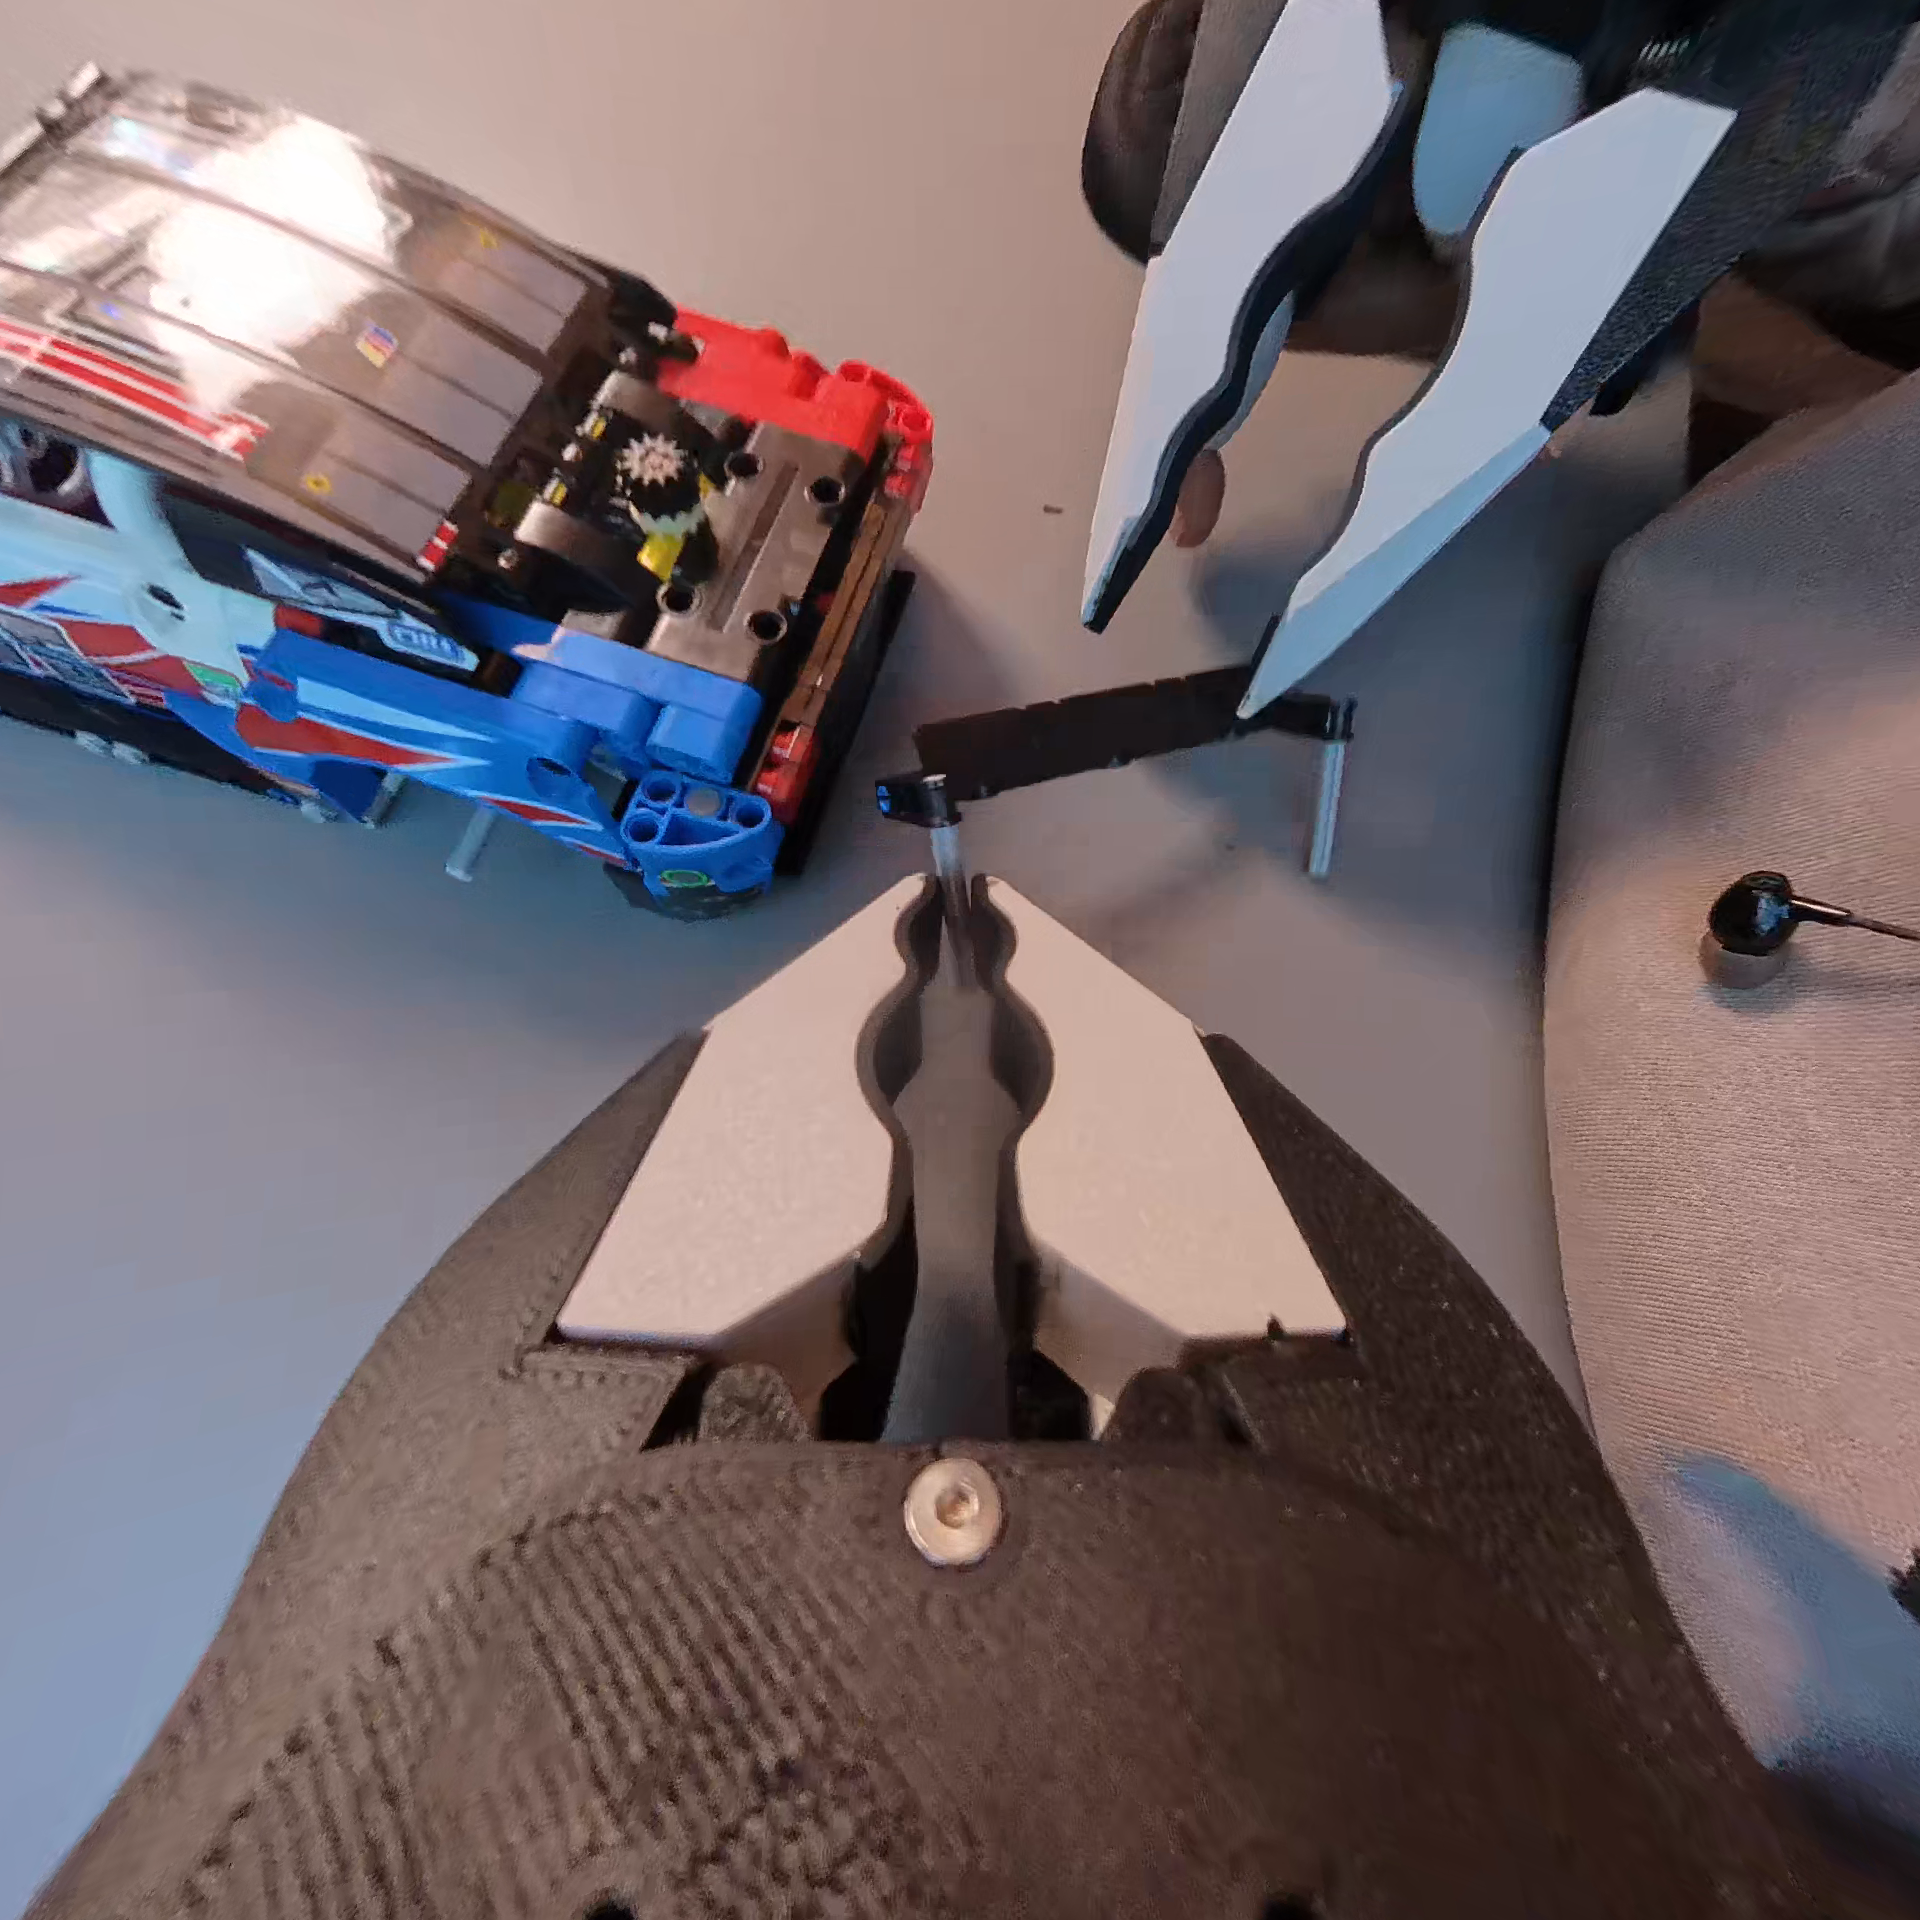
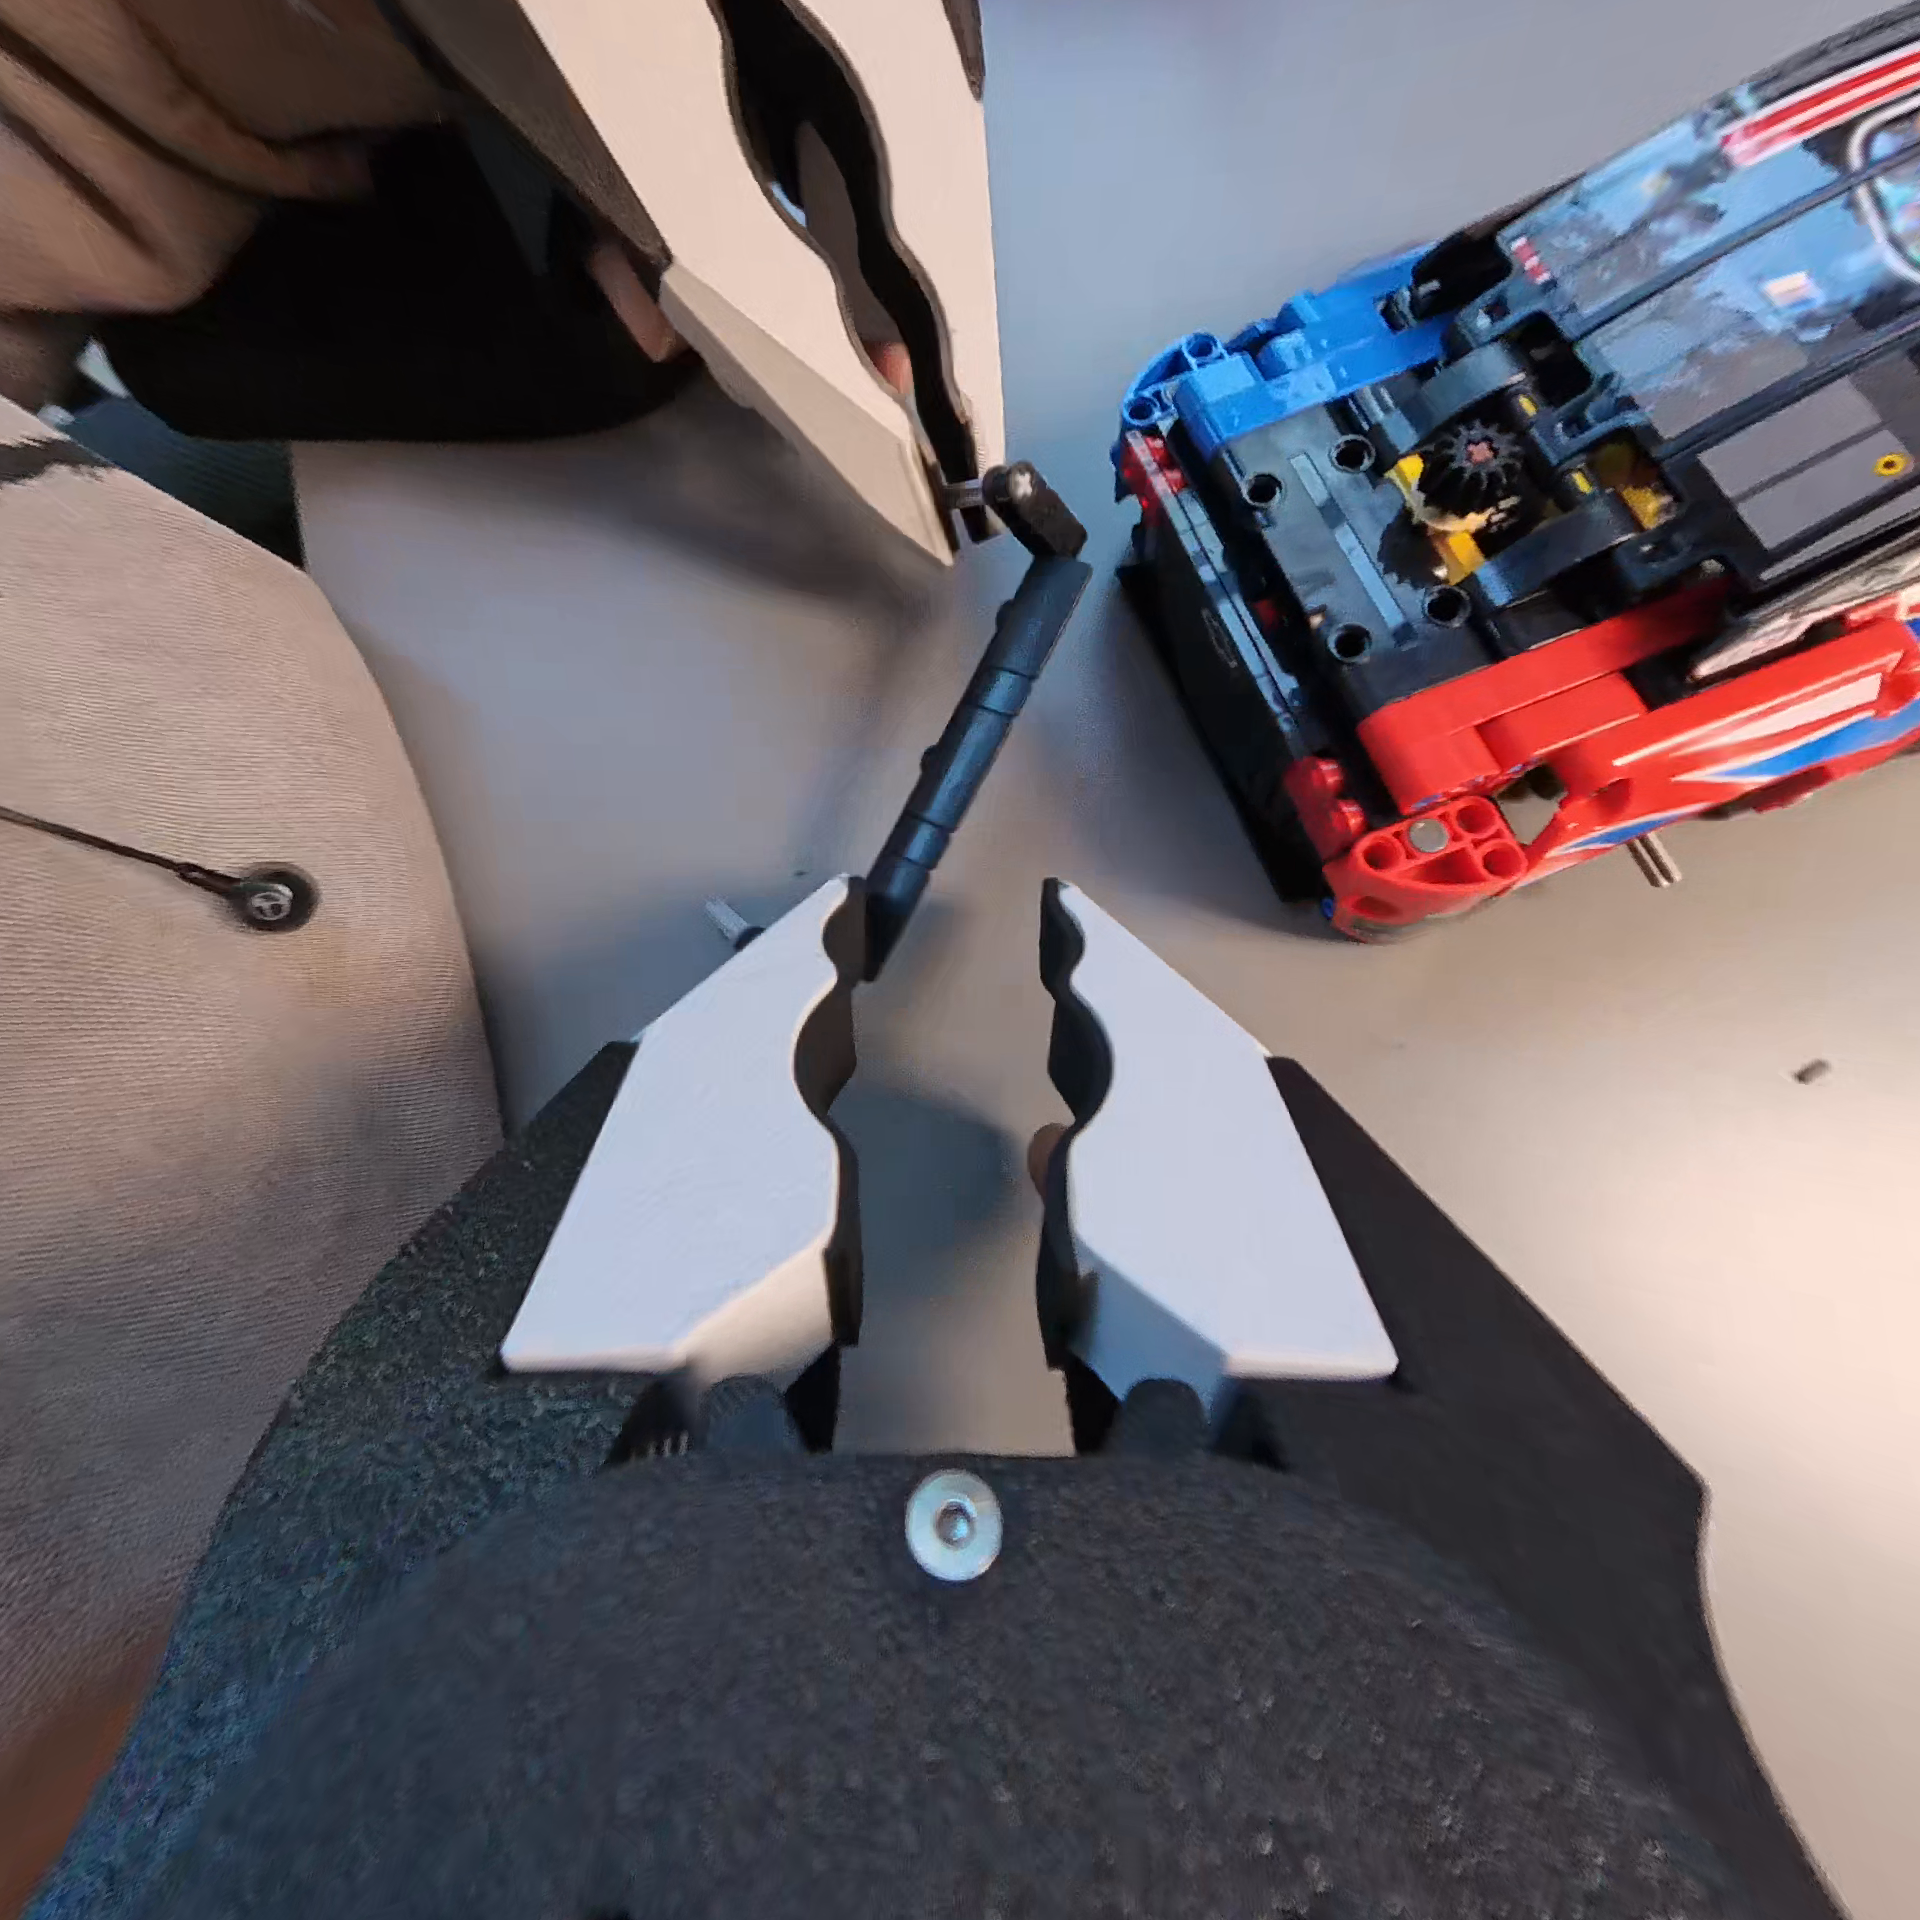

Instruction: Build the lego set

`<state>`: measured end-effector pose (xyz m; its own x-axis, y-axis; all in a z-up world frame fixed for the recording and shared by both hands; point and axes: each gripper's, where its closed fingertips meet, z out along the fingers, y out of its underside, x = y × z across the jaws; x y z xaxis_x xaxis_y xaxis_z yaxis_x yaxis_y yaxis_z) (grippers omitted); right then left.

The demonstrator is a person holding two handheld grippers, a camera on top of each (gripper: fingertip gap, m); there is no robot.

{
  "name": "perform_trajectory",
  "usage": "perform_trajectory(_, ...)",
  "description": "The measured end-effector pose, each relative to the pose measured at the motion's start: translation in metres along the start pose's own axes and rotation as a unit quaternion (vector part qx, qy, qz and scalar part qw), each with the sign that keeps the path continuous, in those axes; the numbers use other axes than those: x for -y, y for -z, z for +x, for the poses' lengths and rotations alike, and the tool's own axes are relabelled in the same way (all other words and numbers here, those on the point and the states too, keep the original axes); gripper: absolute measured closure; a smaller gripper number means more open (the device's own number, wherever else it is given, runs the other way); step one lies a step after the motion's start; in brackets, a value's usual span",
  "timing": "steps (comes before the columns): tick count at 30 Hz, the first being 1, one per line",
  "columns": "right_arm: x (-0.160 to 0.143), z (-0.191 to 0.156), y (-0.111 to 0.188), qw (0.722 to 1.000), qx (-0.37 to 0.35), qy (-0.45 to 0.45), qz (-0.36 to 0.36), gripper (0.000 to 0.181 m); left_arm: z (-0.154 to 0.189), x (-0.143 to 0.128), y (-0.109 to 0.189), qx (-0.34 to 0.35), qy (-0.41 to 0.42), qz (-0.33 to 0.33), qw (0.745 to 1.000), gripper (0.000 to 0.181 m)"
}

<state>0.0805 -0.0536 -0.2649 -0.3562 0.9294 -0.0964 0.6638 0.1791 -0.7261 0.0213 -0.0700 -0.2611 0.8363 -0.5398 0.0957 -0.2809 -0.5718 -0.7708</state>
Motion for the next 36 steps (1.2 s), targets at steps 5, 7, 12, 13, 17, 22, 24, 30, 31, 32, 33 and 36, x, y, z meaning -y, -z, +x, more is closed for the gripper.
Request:
perform_trajectory(5,0.017,-0.013,0.026,0.991,0.081,0.038,0.097,0.144,0.008,0.020,0.017,-0.078,-0.014,0.076,0.994,0.179)
perform_trajectory(7,0.022,-0.006,0.037,0.985,0.073,0.082,0.131,0.144,0.013,0.030,0.026,-0.126,-0.010,0.112,0.986,0.179)
perform_trajectory(12,0.029,0.014,0.043,0.963,-0.016,0.236,0.132,0.130,0.024,0.059,0.049,-0.265,0.019,0.193,0.944,0.179)
perform_trajectory(13,0.032,0.015,0.043,0.953,-0.035,0.271,0.131,0.126,0.025,0.064,0.051,-0.292,0.025,0.203,0.934,0.179)
perform_trajectory(17,0.059,0.010,0.049,0.914,-0.074,0.361,0.172,0.120,0.027,0.083,0.056,-0.388,0.057,0.232,0.890,0.180)
perform_trajectory(22,0.079,0.001,0.058,0.853,-0.099,0.484,0.166,0.119,0.025,0.096,0.044,-0.443,0.072,0.214,0.867,0.180)
perform_trajectory(24,0.080,-0.002,0.057,0.831,-0.101,0.525,0.154,0.131,0.026,0.098,0.036,-0.451,0.071,0.199,0.867,0.180)
perform_trajectory(30,0.074,-0.004,0.054,0.827,-0.064,0.546,0.118,0.173,0.023,0.098,0.015,-0.435,0.078,0.171,0.881,0.179)
perform_trajectory(31,0.074,-0.002,0.054,0.833,-0.059,0.539,0.111,0.174,0.021,0.097,0.012,-0.424,0.082,0.168,0.886,0.179)
perform_trajectory(32,0.074,0.000,0.054,0.840,-0.053,0.530,0.103,0.177,0.016,0.098,0.009,-0.406,0.086,0.165,0.895,0.178)
perform_trajectory(33,0.074,0.002,0.054,0.849,-0.047,0.518,0.094,0.177,0.010,0.098,0.006,-0.383,0.088,0.164,0.905,0.171)
perform_trajectory(36,0.068,0.019,0.053,0.884,-0.028,0.464,0.043,0.177,-0.011,0.105,0.017,-0.315,0.083,0.179,0.928,0.144)
